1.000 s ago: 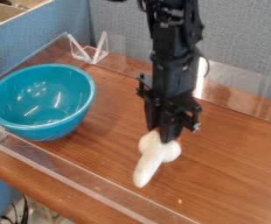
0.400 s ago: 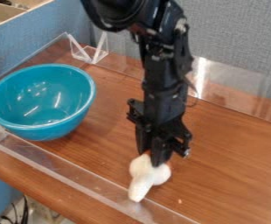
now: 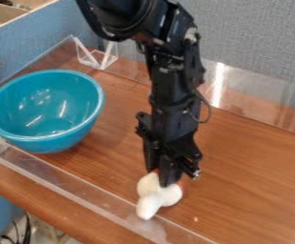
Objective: Remove the mushroom from inside the blue bowl and put it on the table
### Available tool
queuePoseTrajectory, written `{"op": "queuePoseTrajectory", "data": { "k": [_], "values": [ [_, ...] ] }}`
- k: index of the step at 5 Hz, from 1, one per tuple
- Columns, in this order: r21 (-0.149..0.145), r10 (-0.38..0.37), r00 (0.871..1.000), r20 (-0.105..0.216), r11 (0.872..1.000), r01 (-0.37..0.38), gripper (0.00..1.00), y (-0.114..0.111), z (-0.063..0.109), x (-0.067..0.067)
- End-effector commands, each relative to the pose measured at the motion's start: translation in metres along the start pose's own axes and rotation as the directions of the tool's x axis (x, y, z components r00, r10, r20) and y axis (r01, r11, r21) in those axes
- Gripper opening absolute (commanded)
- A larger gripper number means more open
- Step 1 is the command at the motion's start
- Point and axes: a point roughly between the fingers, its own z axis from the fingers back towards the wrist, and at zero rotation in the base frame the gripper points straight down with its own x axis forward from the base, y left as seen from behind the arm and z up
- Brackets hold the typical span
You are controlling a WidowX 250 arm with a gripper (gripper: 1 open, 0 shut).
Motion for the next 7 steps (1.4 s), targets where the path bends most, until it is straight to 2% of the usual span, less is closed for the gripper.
{"op": "queuePoseTrajectory", "data": {
  "k": [1,2,3,4,5,6,7],
  "values": [
    [0.014,-0.007,0.998,0.063,1.0,0.007,1.0,0.0,0.018,0.004],
    [0.014,0.025,0.997,0.076,1.0,-0.026,0.0,0.005,0.028,-0.003],
    [0.014,0.062,0.993,0.097,0.998,-0.064,1.0,0.013,0.043,-0.011],
    [0.015,0.143,0.982,0.127,0.989,-0.146,1.0,0.016,0.053,-0.021],
    [0.017,0.224,0.962,0.155,0.973,-0.23,1.0,0.018,0.066,-0.03],
    [0.021,0.219,0.961,0.172,0.974,-0.226,1.0,0.027,0.073,-0.024],
    [0.022,0.202,0.964,0.172,0.978,-0.209,1.0,0.032,0.065,-0.015]
  ]
}}
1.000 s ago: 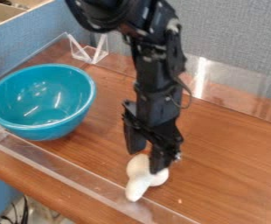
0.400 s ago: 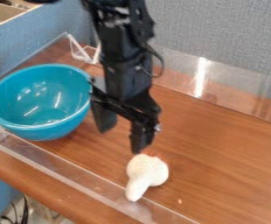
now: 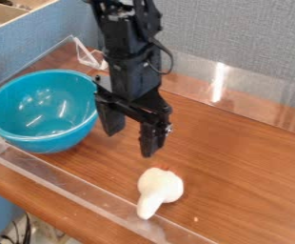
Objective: Remove the mushroom from inside the blue bowl and put it on the table
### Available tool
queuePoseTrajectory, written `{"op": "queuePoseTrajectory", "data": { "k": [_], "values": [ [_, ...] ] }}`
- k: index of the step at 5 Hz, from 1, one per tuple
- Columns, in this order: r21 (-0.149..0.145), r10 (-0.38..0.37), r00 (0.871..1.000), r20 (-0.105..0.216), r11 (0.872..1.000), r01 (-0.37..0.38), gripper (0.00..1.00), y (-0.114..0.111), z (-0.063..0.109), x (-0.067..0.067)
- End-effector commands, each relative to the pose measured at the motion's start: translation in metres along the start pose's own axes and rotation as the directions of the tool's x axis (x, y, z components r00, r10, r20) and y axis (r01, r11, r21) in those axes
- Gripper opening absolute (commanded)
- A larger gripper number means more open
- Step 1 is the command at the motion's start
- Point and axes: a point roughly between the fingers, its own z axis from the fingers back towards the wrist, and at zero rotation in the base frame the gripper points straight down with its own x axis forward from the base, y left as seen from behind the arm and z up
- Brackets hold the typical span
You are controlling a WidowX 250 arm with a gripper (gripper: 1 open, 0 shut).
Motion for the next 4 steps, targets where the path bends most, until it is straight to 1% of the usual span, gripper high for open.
{"op": "queuePoseTrajectory", "data": {
  "k": [1,2,3,4],
  "values": [
    [0.005,-0.059,0.997,0.048,0.998,0.059,1.0,-0.01,0.018,0.012],
    [0.002,-0.126,0.991,0.048,0.992,0.126,1.0,-0.023,0.027,0.014],
    [0.005,-0.183,0.982,0.041,0.983,0.183,1.0,-0.032,0.037,0.013],
    [0.014,-0.191,0.981,0.029,0.982,0.191,1.0,-0.037,0.029,0.011]
  ]
}}
